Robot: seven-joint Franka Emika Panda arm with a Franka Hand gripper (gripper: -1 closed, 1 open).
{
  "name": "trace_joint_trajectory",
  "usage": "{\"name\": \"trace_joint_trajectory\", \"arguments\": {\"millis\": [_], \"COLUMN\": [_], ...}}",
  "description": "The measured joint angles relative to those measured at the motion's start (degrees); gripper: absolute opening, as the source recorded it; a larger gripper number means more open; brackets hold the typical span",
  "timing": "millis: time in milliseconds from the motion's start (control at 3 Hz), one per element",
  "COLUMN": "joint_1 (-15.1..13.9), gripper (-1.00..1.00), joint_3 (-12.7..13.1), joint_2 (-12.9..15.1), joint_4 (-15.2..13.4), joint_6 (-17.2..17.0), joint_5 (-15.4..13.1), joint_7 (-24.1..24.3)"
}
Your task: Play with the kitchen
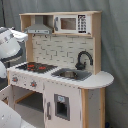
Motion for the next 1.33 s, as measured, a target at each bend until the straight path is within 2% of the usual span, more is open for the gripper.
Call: {"name": "trace_joint_trajectory", "arguments": {"millis": [667,1333], "joint_1": [0.0,0.0], "gripper": [1.0,1.0], "joint_3": [-3.3,-8.1], "joint_2": [3.9,7.5], "joint_4": [3.0,4.5], "joint_6": [0.2,1.8], "joint_5": [0.2,0.2], "joint_7": [-12.2,-22.5]}}
